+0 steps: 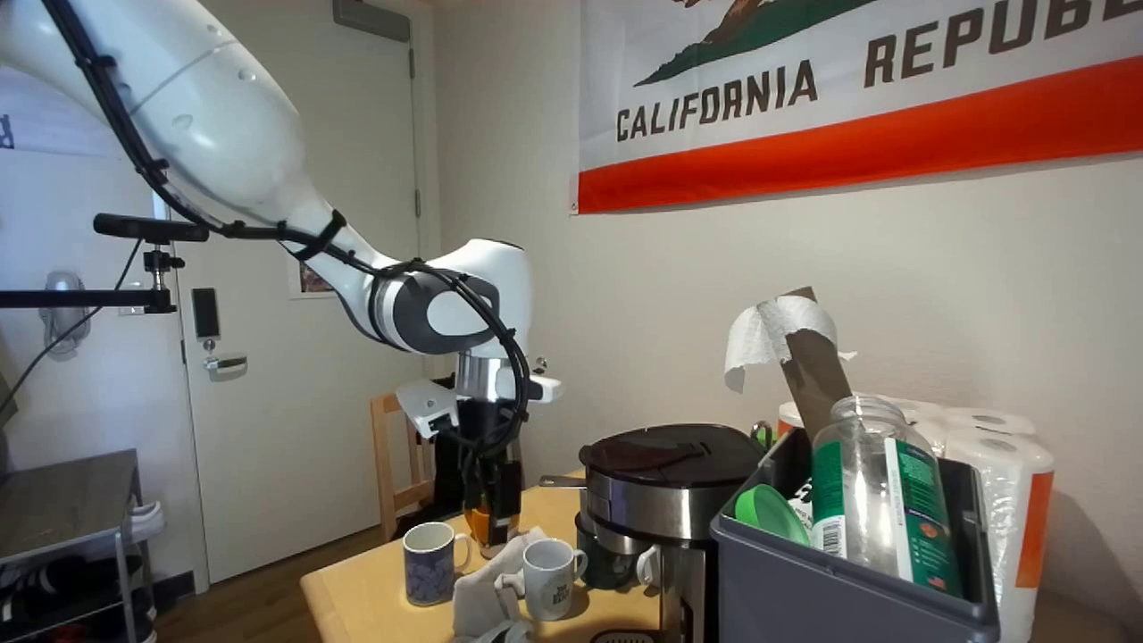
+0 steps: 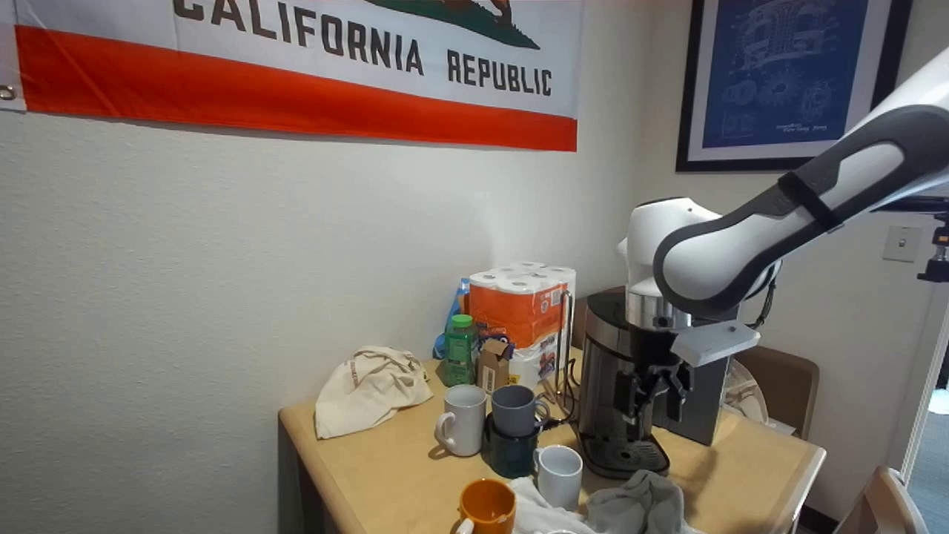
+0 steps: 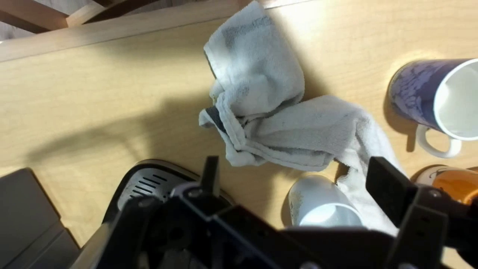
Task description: Open the lid of the coffee maker and close it, remove the cup from the coffee maker and clean it with the towel
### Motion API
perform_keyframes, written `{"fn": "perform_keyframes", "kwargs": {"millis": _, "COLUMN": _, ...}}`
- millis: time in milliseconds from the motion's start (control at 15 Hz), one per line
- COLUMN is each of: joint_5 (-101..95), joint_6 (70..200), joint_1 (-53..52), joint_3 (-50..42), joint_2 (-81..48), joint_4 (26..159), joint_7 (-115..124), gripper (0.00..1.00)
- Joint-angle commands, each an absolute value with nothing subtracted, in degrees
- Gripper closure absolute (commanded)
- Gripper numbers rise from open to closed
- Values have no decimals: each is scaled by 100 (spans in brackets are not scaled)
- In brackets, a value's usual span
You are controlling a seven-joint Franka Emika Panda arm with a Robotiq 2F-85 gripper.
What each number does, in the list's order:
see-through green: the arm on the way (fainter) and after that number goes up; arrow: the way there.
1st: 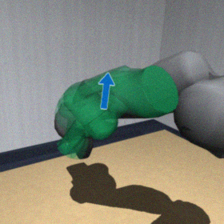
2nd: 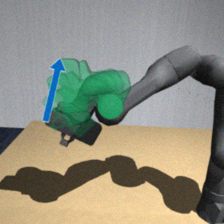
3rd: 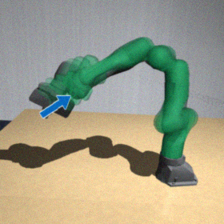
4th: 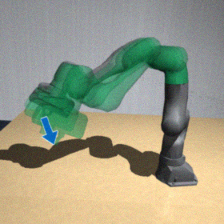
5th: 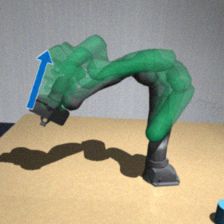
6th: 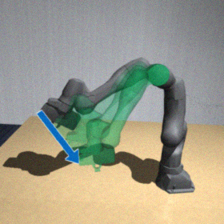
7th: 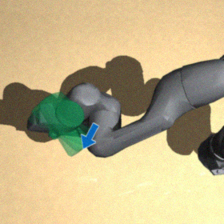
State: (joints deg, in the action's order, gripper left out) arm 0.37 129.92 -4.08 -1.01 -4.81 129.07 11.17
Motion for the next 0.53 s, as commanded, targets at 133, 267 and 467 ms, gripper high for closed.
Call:
{"fn": "perform_keyframes", "kwargs": {"millis": 133, "joint_5": 258, "joint_6": 12438, "joint_1": -285, "joint_3": -25, "joint_2": 9, "joint_4": 12794, "joint_7": 919, "gripper": 0}}
{"fn": "perform_keyframes", "kwargs": {"millis": 267, "joint_5": 265, "joint_6": 12410, "joint_1": -279, "joint_3": -22, "joint_2": 98, "joint_4": 12808, "joint_7": 923, "gripper": 0}}
{"fn": "perform_keyframes", "kwargs": {"millis": 467, "joint_5": 237, "joint_6": 12406, "joint_1": -278, "joint_3": -16, "joint_2": 165, "joint_4": 12825, "joint_7": 967, "gripper": 0}}
